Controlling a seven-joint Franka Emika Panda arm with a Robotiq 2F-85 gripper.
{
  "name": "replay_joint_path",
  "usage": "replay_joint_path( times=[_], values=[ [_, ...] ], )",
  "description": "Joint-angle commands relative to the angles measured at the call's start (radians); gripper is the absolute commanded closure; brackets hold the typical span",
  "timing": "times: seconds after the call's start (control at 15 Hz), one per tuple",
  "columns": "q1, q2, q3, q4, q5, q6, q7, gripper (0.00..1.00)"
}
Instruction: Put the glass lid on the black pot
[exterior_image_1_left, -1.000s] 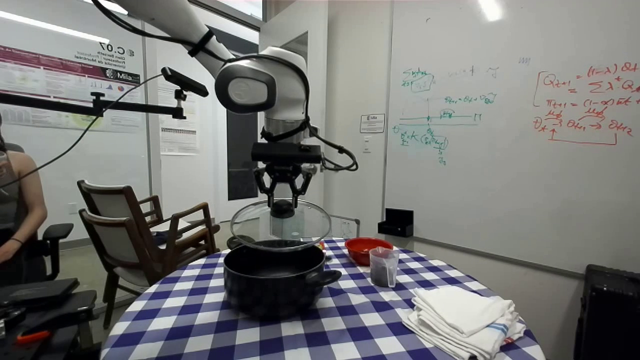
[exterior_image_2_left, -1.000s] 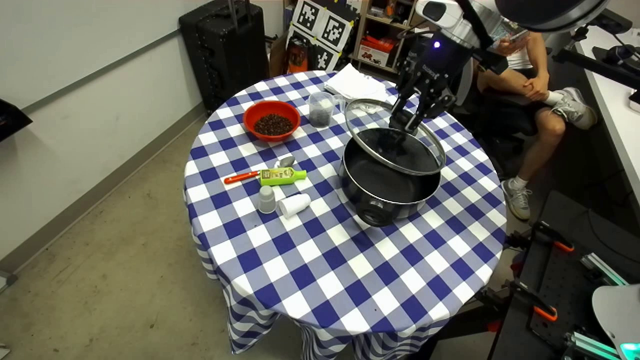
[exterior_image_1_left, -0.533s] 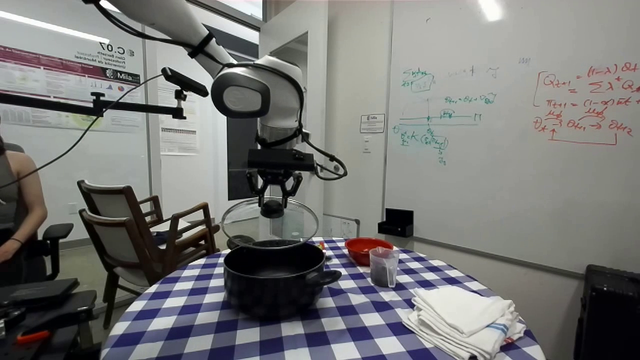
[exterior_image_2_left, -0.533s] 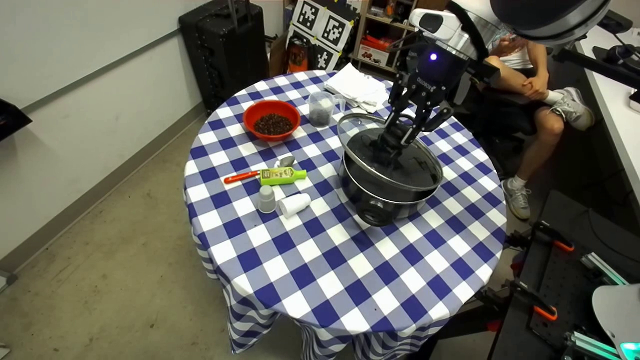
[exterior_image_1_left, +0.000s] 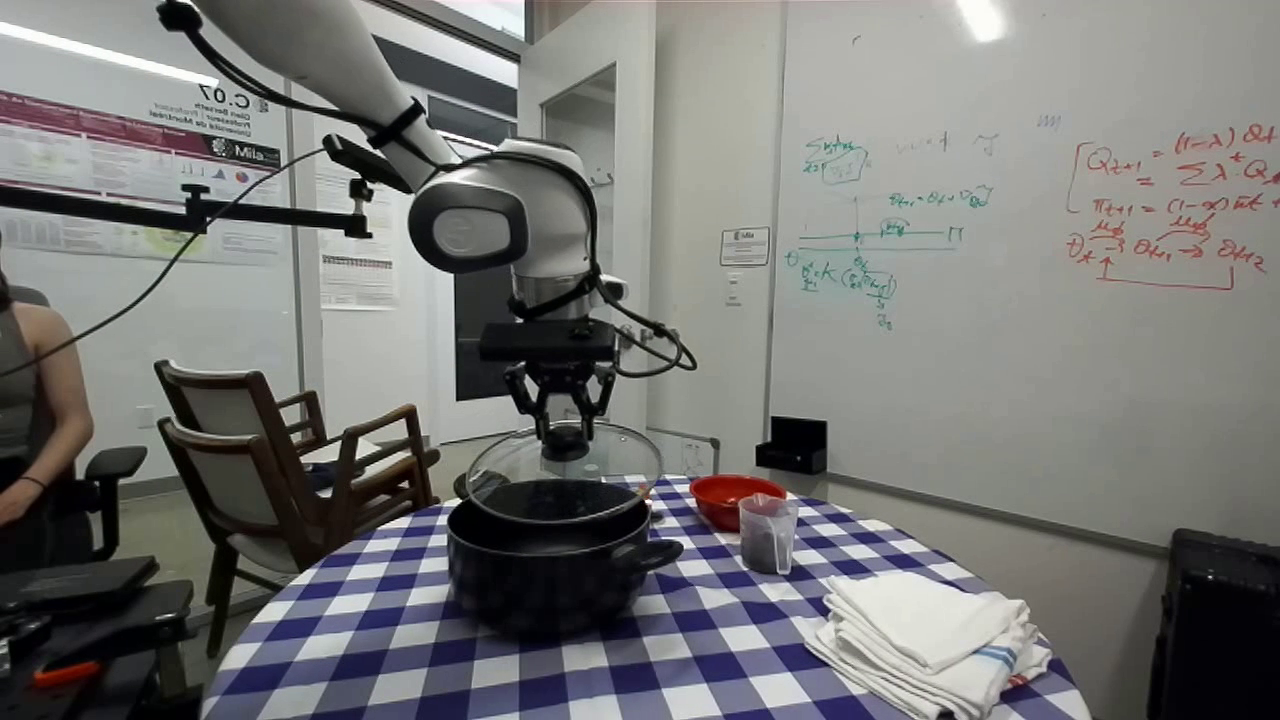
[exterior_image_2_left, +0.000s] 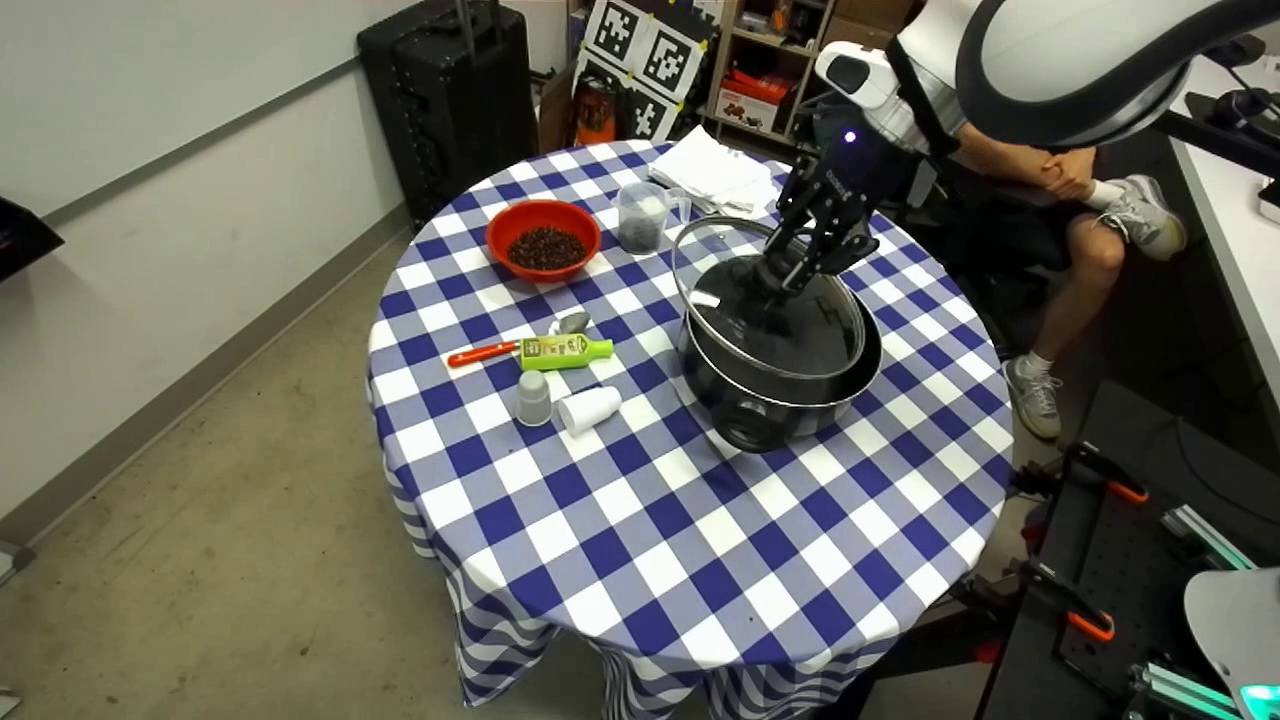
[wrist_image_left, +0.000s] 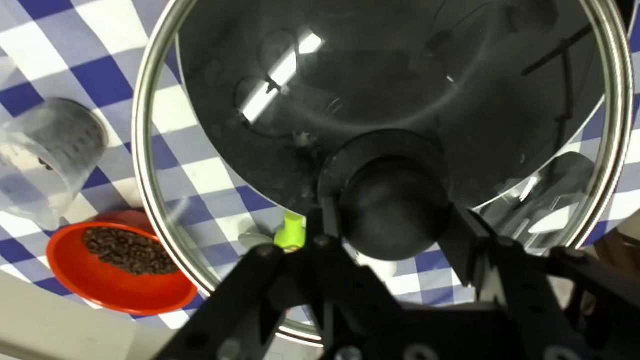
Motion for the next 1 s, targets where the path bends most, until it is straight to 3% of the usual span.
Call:
replay_joint_path(
  times=[0.0,0.27,0.93],
  values=[
    [0.031,-0.011,-0.023,-0.019,-0.135,0.023,0.166,0.74],
    [0.031,-0.025,-0.014,-0.041,-0.231,-0.001,0.267,0.74],
    [0.03,-0.02,0.002,-0.044,-0.269,-0.013,0.313,0.74]
  ],
)
